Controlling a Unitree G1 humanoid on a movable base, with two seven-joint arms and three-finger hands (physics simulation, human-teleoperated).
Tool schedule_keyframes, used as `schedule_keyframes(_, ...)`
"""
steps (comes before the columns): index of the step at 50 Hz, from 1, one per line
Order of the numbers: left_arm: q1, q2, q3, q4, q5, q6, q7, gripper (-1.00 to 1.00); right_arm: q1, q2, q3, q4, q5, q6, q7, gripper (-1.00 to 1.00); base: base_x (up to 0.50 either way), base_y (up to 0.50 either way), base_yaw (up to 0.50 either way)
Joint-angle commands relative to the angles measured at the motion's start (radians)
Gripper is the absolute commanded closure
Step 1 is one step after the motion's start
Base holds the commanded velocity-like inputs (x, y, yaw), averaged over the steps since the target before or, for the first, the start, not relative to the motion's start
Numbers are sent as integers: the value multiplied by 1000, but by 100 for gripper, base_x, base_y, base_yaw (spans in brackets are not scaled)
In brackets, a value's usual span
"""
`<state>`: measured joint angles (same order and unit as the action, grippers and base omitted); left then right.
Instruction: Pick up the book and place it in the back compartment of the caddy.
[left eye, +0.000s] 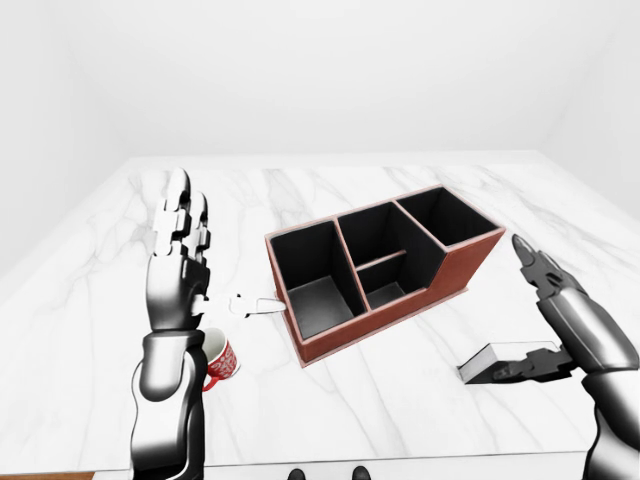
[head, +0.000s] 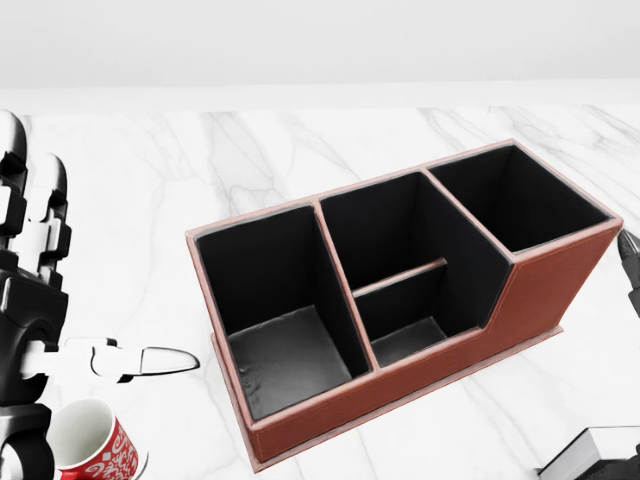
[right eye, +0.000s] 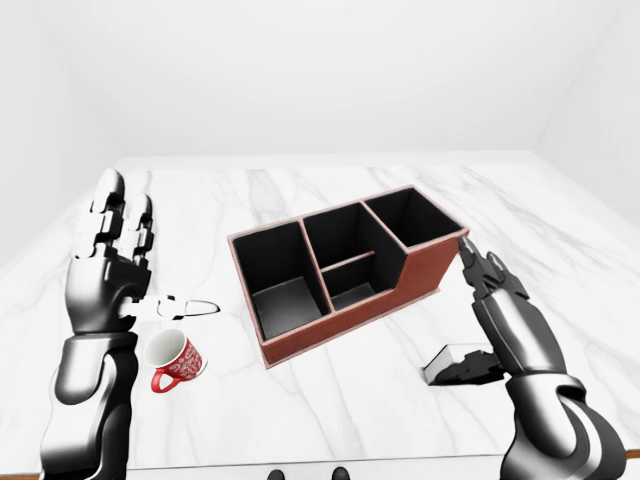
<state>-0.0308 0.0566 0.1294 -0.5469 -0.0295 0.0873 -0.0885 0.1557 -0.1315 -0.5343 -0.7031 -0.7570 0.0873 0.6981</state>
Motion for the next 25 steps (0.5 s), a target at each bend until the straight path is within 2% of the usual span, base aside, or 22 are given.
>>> schedule_keyframes(1,3,-1,-4,1,3,0,-1,-100,7,-5,-29,45,9,0,0,-100,0,0,0)
schedule_keyframes(25,-1,0,-2,2,3,0,0,-100,8,-35,-83,148,25,0,0,-100,0,0,0)
